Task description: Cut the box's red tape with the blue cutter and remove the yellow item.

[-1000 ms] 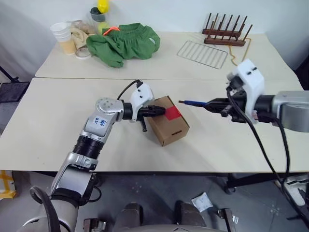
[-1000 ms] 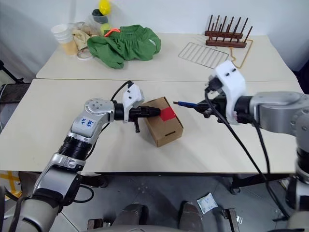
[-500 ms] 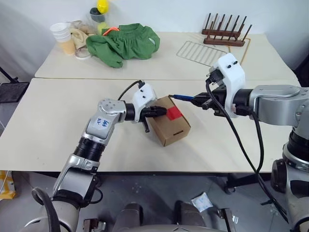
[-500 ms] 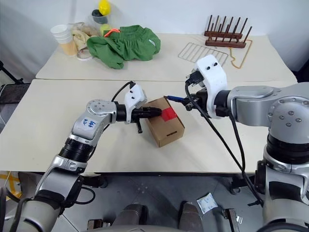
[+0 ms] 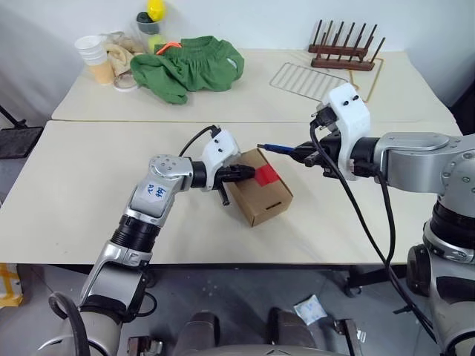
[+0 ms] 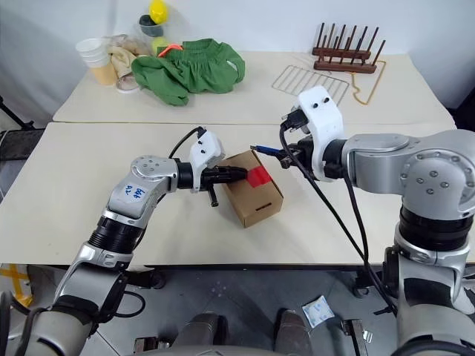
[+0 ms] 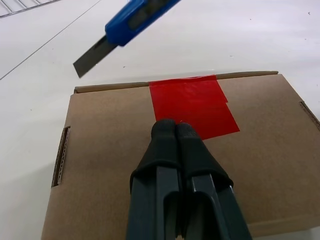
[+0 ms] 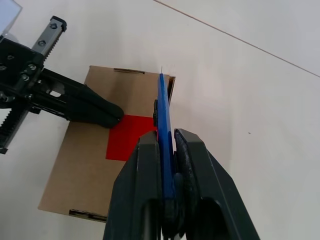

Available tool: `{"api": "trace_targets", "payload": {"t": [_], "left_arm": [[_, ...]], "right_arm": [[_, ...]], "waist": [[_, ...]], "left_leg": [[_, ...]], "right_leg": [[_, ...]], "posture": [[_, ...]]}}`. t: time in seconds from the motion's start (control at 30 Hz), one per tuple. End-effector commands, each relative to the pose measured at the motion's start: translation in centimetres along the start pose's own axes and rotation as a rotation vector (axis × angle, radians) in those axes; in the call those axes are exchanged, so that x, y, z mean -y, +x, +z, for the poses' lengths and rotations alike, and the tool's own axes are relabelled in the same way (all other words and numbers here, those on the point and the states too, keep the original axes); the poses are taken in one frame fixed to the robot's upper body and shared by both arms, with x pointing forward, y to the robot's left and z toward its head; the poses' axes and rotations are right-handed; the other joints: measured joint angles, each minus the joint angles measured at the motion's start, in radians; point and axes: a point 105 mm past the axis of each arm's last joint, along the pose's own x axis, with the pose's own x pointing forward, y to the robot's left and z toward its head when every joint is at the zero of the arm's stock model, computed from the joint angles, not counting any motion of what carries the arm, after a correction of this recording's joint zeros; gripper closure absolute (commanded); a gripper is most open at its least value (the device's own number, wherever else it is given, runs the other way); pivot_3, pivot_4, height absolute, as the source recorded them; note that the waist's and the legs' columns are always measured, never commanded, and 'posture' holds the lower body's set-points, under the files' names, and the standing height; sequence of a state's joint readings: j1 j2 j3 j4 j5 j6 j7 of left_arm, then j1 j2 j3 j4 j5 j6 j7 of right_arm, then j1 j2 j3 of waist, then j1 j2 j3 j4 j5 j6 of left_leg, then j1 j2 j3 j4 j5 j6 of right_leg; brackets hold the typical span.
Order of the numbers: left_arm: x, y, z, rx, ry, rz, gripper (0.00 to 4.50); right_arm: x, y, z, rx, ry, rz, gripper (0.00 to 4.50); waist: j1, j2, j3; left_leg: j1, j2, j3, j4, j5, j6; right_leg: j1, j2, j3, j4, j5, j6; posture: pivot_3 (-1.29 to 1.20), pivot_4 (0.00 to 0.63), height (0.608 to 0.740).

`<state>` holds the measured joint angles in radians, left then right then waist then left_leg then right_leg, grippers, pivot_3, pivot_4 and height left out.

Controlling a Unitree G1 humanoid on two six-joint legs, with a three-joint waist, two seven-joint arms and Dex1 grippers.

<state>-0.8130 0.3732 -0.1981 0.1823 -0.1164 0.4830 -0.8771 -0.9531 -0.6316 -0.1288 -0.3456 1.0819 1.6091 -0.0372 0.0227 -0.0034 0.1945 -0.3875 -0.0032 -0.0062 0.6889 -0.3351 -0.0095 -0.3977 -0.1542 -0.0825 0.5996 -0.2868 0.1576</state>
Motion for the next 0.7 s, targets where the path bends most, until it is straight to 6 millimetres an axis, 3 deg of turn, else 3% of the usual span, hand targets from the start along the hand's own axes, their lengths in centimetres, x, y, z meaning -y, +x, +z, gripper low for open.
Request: {"api": "trace_targets", "payload": {"t": [0.03,0.37,0.7], "left_arm": [[0.3,-0.2,-0.7,-0.022,-0.014,-0.006,4.50],[0.2,-0.7,-0.9,-0.037,-0.013,0.004,4.50],[0.1,-0.7,-1.0,-0.039,-0.013,0.011,4.50]], "right_arm": [[0.3,-0.4,0.0,0.013,-0.002,-0.015,4.35],[0.1,0.1,-1.1,-0.005,0.019,0.002,4.35],[0.4,-0.1,-0.9,0.001,0.014,-0.011,4.35]], "waist": [[-0.001,0.000,0.000],[-0.002,0.000,0.000],[-0.002,0.000,0.000]], "left_leg": [[0.000,0.000,0.000,0.000,0.000,0.000],[0.001,0.000,0.000,-0.001,0.000,0.000],[0.001,0.000,0.001,-0.001,0.000,0.000]], "right_leg": [[0.000,0.000,0.000,0.000,0.000,0.000],[-0.001,0.000,0.001,0.001,0.000,0.000],[-0.001,0.000,0.001,0.001,0.000,0.000]], "posture": [[0.00,0.150,0.740],[0.00,0.150,0.740],[0.00,0.150,0.740]]}}
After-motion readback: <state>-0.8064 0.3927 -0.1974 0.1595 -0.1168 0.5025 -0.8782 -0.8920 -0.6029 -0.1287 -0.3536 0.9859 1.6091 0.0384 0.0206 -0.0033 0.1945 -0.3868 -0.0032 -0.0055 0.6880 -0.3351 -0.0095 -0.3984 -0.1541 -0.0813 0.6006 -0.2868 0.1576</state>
